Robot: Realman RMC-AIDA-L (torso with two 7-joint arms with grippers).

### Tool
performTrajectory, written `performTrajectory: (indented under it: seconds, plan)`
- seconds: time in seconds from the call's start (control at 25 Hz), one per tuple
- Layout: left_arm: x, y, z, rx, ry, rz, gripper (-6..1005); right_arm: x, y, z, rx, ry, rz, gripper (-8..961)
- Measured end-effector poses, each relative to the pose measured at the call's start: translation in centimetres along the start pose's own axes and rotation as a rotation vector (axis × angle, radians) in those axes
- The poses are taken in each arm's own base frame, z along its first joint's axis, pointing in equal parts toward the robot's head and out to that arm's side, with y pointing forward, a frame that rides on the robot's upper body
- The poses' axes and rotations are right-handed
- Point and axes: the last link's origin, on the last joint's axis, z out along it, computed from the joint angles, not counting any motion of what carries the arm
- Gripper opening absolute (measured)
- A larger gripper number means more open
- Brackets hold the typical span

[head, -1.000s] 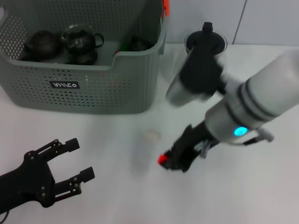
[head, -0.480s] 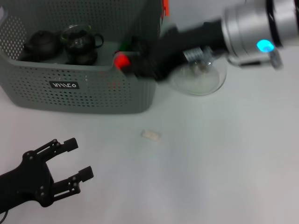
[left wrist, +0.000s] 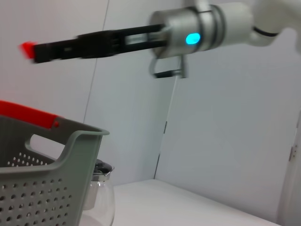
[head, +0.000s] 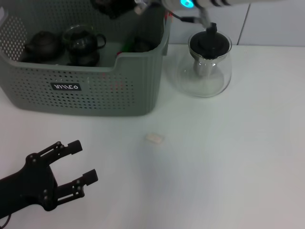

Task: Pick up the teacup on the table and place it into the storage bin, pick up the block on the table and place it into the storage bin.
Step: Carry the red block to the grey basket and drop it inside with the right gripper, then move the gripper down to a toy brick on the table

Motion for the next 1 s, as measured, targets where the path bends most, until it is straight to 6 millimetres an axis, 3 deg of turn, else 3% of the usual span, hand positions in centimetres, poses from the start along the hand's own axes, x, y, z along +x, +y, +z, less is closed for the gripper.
performTrajectory:
  seconds: [0.24, 0.48, 0.56, 0.64, 0.72, 0.84, 1.0]
  plan:
    - [0.0, 0.1, 0.1, -0.001, 0.002, -0.002, 825, 0.4, -1.6, 3.0, 0.050, 0.091, 0.036, 228]
    - [0.0, 0.1, 0.1, -0.002, 0.007, -0.001, 825, 0.9, -2.1, 2.0, 0.061, 0.073, 0.019, 280]
    - [0.1, 0.0, 0.1, -0.003, 0.008, 0.002, 825, 1.0, -2.9, 0.3, 0.068, 0.027, 0.051, 297]
    - [0.2, -0.1, 0.2, -0.004, 0.007, 0.005, 825, 0.7, -3.6, -2.3, 0.071, -0.047, 0.083, 374]
    - [0.2, -0.2, 0.2, -0.003, 0.006, 0.006, 825, 0.8, -4.0, -6.2, 0.065, -0.143, 0.125, 450]
    - [0.2, -0.2, 0.1, -0.001, 0.006, 0.007, 825, 1.9, -3.6, -11.8, -0.006, -0.241, 0.166, 576]
    - [0.5, -0.5, 0.3, -0.008, 0.005, 0.017, 825, 4.6, -1.5, -17.5, -0.188, -0.174, 0.159, 774]
